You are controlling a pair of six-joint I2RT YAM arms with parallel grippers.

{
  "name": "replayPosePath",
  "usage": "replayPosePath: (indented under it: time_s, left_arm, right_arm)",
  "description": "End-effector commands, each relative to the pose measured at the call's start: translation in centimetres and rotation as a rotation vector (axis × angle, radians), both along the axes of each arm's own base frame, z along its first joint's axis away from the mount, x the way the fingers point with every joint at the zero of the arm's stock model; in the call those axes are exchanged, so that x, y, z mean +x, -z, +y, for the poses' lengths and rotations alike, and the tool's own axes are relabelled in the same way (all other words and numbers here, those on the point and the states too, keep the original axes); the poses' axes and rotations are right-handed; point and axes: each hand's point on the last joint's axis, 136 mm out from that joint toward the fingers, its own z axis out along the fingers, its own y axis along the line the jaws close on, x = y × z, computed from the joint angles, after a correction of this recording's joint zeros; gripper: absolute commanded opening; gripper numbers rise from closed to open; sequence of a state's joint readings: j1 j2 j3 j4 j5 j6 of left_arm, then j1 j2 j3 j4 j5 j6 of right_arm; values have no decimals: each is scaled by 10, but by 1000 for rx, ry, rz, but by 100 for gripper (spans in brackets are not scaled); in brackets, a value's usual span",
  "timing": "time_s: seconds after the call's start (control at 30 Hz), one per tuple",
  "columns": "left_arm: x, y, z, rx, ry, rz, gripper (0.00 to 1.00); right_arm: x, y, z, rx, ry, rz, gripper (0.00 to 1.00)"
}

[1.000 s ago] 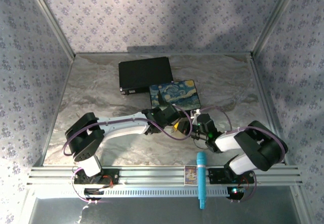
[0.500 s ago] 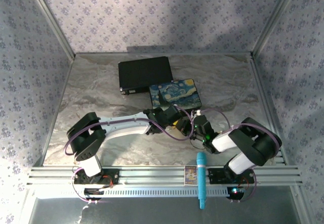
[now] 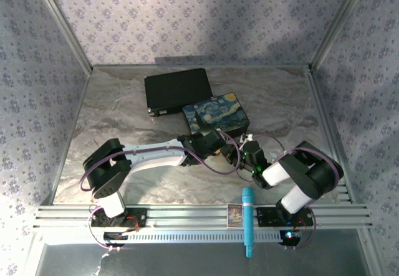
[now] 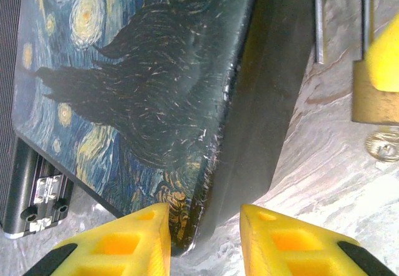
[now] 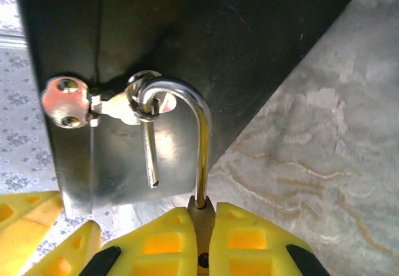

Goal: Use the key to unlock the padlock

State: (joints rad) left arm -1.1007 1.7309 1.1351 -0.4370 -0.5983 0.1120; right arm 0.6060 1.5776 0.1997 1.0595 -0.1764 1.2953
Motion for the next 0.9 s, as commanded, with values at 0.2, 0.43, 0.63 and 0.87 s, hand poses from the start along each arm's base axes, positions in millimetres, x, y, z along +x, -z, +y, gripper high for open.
replayPosePath:
  time_s: [0.2, 0.43, 0.63, 0.87]
  left_arm:
    - [-60, 87, 57, 261, 32, 356, 32]
    - [-59, 86, 59, 265, 21, 355, 32]
    - [-55, 82, 60, 264, 4, 337, 32]
    - [-47, 77, 62, 263, -15, 314, 32]
  right_arm:
    - [20, -24, -30, 19, 156, -66, 0]
    - [20, -16, -36, -11, 126, -35, 0]
    - [-1, 1, -29, -35, 15, 30, 0]
    - [-25, 21, -24, -71, -84, 125, 0]
